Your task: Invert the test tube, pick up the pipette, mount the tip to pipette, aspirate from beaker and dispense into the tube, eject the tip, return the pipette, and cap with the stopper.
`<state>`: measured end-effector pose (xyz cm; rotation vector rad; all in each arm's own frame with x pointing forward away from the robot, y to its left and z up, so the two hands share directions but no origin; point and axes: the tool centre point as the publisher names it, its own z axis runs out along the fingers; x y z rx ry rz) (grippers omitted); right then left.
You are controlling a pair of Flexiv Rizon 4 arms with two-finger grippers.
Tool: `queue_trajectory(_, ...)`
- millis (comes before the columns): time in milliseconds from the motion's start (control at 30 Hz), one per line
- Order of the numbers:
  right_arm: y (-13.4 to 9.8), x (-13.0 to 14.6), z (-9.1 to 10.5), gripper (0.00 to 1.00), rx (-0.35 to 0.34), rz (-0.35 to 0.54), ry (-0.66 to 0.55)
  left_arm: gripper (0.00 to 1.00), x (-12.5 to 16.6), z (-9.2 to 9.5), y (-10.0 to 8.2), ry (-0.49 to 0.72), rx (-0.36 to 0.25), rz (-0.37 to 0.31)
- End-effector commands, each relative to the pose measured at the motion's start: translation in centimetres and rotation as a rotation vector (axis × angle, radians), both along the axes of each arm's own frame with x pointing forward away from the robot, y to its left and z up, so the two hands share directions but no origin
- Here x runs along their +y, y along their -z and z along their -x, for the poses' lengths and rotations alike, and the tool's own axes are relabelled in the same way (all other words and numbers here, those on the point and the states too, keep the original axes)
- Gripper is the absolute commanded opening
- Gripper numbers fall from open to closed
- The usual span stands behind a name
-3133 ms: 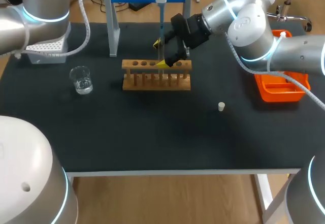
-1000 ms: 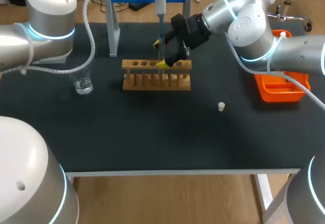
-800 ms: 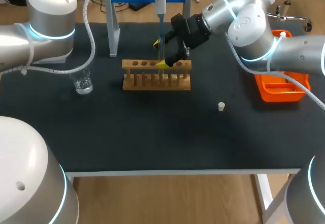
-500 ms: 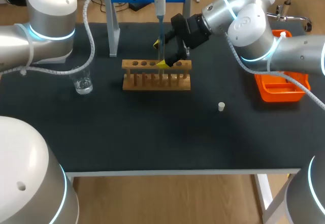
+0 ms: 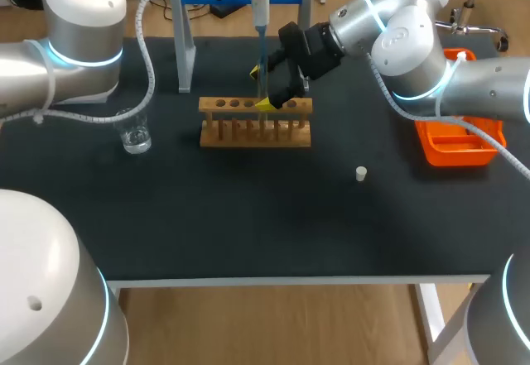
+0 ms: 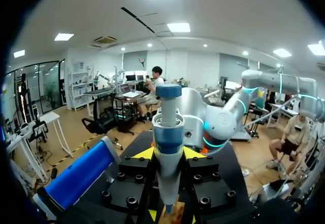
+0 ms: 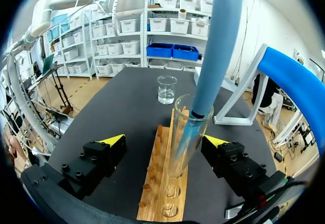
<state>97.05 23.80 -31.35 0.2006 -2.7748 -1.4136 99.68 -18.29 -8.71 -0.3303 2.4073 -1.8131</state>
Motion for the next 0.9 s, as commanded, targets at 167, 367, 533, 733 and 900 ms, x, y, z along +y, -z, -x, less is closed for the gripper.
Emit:
queue_trajectory(167, -0.12, -0.09, -0.03, 1.0, 0.002, 0.003, -0.002, 0.0, 0.11, 0.12, -0.08, -0.023, -0.023, 0.01)
queue_trajectory(367, -0.12, -0.09, -0.03, 1.0, 0.002, 0.003, -0.002, 0.0, 0.13, 0.1, -0.07, -0.025, -0.028, 0.007)
queue_trajectory(533, -0.12, -0.09, -0.03, 1.0, 0.002, 0.003, -0.002, 0.0, -0.03, 0.06, 0.07, -0.022, -0.025, 0.001)
queue_trajectory(733, -0.12, -0.09, -0.03, 1.0, 0.002, 0.003, -0.002, 0.0, -0.12, -0.03, 0.11, -0.019, -0.026, -0.002)
queue_trajectory(900, -0.12, -0.09, -0.03, 1.0, 0.002, 0.003, -0.002, 0.0, -0.16, -0.08, 0.02, -0.019, -0.03, -0.006)
